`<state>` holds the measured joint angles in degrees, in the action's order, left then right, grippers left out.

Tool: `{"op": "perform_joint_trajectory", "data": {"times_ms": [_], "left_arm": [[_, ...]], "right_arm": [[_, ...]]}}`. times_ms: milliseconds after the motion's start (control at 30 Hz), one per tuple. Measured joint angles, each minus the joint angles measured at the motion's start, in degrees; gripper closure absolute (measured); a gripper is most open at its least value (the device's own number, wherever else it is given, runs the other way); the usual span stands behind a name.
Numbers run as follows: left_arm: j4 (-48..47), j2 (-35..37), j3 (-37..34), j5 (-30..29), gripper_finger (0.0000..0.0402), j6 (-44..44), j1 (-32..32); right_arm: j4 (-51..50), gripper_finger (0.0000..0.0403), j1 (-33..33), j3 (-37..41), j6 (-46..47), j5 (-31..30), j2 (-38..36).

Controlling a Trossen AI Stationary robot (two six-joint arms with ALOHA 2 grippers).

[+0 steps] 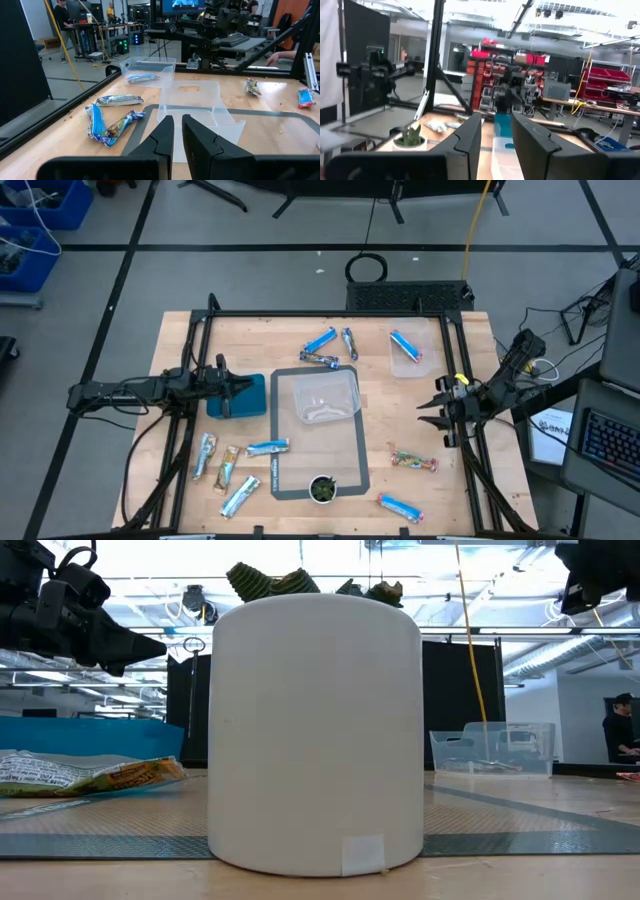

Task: Pick and place Granola Bars by type
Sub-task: Put the red granola bar into the right transparent bin

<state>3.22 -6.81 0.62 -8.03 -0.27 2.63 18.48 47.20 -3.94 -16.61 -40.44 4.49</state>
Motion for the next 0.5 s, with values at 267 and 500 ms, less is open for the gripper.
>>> {"op": "perform_joint_trajectory", "data": {"times_ms": [267,500], "left_arm": [[-0.01,-0.02,0.0,0.0,0.036,-0.01,0.01],[-0.02,-0.04,0.0,0.05,0.036,0.0,0.0]], "right_arm": [[-11.78,0.0305,-0.16,-4.03,3.45,1.75,-4.31],[-18.24,0.0305,-2.51,-4.94,11.9,8.9,-4.31]]}}
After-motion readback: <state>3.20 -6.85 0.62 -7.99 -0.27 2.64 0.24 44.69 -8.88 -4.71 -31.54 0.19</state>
